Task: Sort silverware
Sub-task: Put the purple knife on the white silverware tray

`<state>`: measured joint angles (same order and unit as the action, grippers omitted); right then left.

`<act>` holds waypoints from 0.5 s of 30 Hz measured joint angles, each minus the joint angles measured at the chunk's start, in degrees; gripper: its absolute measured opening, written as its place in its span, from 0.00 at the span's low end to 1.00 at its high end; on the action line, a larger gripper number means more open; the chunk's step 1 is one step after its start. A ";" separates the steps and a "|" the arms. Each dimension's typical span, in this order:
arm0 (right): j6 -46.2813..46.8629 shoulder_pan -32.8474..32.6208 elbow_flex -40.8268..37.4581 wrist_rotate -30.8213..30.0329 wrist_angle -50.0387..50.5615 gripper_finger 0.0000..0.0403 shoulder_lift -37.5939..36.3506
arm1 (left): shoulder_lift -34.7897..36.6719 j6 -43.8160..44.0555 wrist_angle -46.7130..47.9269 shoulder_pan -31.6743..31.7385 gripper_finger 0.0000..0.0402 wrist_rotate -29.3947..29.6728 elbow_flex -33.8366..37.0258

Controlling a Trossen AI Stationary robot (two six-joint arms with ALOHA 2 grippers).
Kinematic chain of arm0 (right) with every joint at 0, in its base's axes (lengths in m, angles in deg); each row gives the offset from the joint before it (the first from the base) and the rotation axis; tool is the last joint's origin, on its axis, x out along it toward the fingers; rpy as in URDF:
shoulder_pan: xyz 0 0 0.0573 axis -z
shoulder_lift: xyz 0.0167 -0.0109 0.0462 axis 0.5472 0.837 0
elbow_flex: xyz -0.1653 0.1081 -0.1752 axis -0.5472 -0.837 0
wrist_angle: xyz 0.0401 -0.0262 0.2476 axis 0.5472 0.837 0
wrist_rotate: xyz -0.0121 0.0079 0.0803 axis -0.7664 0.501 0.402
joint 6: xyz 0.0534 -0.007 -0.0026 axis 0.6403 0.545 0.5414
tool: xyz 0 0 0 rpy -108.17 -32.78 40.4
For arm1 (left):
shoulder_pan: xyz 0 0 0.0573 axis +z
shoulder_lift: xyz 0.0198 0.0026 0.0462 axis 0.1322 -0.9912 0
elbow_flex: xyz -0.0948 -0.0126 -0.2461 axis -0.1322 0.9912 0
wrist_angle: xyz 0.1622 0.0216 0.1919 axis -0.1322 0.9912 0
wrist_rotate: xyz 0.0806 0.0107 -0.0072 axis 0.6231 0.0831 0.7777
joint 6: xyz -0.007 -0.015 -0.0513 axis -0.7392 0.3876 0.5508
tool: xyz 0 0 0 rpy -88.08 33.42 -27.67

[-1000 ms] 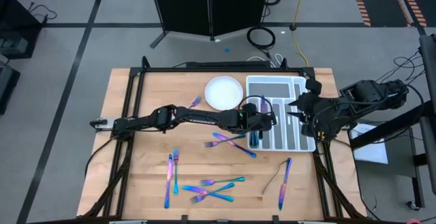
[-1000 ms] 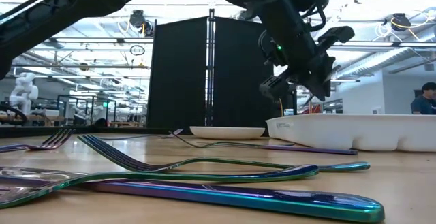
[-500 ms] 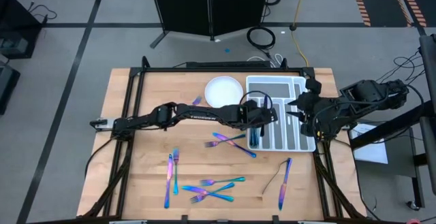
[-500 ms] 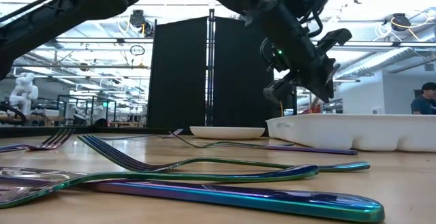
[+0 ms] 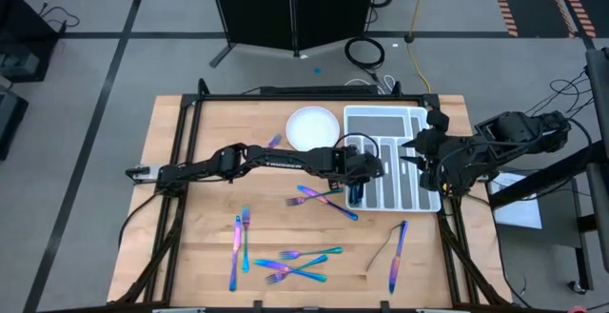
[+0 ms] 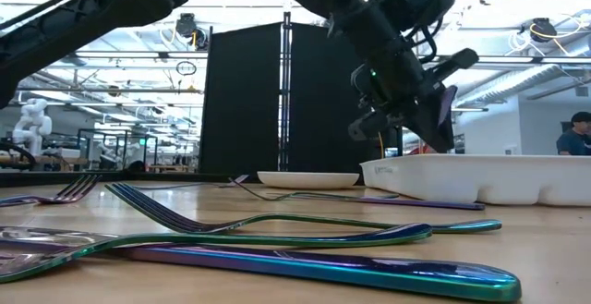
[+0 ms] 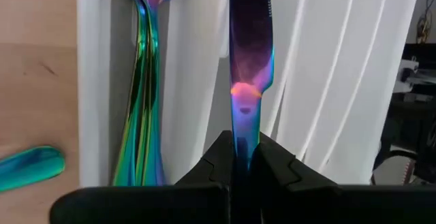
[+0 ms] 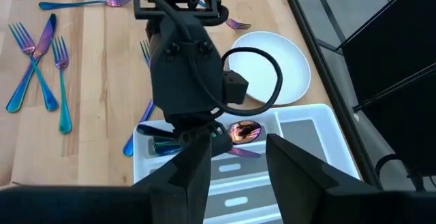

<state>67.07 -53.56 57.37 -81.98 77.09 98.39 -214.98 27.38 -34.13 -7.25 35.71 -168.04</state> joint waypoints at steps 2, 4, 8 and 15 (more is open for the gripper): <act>0.00 0.00 0.00 0.00 0.00 0.33 0.00 | 0.00 0.07 -0.13 0.49 0.07 -0.54 0.00; -0.03 0.00 0.00 0.00 0.00 0.33 0.00 | 0.00 0.08 -0.64 0.99 0.07 -0.99 0.02; -0.02 0.00 0.00 0.00 0.00 0.33 0.00 | -0.02 -0.22 -5.17 1.60 0.09 -0.03 0.09; -0.02 0.00 0.00 0.00 0.02 0.33 0.00 | -0.04 -0.42 -6.48 2.53 0.28 -0.32 0.09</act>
<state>67.05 -53.56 57.37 -81.98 77.12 98.39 -215.03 26.96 -40.61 -4.72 35.38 -167.94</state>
